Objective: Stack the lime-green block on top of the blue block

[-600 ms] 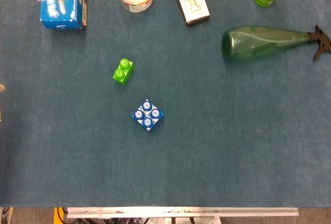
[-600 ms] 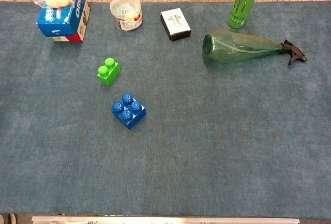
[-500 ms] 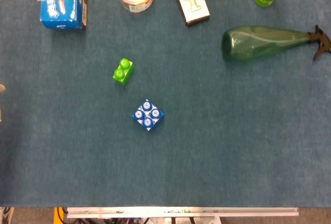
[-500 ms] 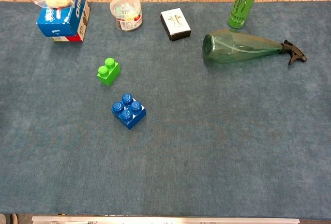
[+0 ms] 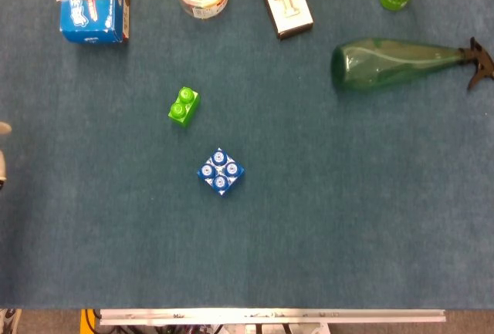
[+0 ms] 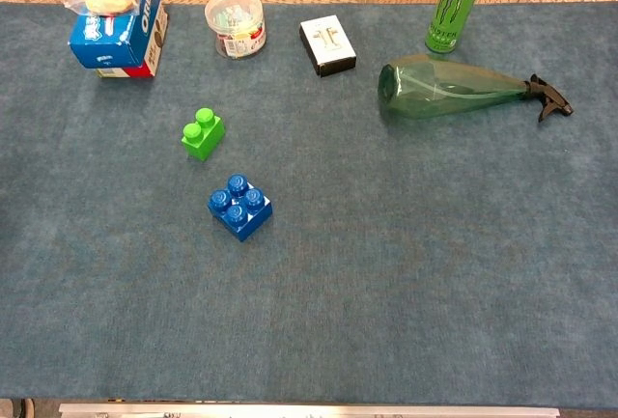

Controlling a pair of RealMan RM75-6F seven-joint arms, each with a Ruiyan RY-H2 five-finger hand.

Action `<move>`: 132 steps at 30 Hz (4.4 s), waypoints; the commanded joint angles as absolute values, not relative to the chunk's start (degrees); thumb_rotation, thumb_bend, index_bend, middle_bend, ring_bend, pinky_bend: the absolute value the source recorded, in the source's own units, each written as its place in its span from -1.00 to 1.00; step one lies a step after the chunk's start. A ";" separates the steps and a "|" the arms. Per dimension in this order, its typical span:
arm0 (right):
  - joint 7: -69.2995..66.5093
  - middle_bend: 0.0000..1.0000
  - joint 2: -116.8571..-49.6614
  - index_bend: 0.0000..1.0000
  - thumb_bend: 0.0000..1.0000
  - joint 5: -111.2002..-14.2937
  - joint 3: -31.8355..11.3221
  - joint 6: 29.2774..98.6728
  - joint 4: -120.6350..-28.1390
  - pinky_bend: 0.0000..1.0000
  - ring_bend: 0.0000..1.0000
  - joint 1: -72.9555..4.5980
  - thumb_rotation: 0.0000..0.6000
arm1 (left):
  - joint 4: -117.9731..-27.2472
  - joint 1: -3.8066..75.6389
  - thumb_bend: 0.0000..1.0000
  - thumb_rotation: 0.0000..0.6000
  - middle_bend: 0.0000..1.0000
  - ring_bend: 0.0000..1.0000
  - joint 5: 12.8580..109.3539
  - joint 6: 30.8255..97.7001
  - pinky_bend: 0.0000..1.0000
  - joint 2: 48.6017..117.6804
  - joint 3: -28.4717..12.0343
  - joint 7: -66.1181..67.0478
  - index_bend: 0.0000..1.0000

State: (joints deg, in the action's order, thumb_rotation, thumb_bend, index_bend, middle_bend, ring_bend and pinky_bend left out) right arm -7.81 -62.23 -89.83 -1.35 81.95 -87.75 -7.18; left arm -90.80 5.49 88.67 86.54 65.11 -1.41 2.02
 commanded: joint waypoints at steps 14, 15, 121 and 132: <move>-11.10 -0.26 -61.41 -0.02 0.07 -89.16 -1.77 84.89 -86.85 -0.01 -0.37 -5.39 1.00 | -102.68 11.76 -0.64 1.00 -0.81 -0.75 97.61 84.29 -0.46 62.90 -3.18 6.74 -0.77; -11.20 -0.26 -61.38 -0.02 0.07 -89.01 -1.79 85.09 -86.80 -0.01 -0.37 -5.19 1.00 | -103.73 12.54 -0.65 1.00 -0.83 -0.79 97.60 83.16 -0.49 62.77 -3.37 7.56 -0.78; -19.94 -0.26 -58.83 -0.02 0.05 -86.92 -4.08 88.71 -85.14 -0.02 -0.37 -1.16 1.00 | -71.39 40.14 -0.74 1.00 -1.00 -1.00 74.87 59.30 -0.98 98.43 -7.94 27.21 -1.00; -20.07 -0.26 -58.86 -0.02 0.05 -87.04 -4.11 88.84 -85.06 -0.02 -0.37 -1.05 1.00 | -68.80 39.80 -0.74 1.00 -1.00 -1.00 75.40 59.23 -0.98 98.60 -6.69 26.41 -1.00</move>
State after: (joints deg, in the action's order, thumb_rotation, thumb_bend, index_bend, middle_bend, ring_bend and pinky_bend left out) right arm -20.07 -58.85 -87.04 -4.11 88.84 -85.07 -1.05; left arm -68.96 39.86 75.35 59.18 98.63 -6.76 26.52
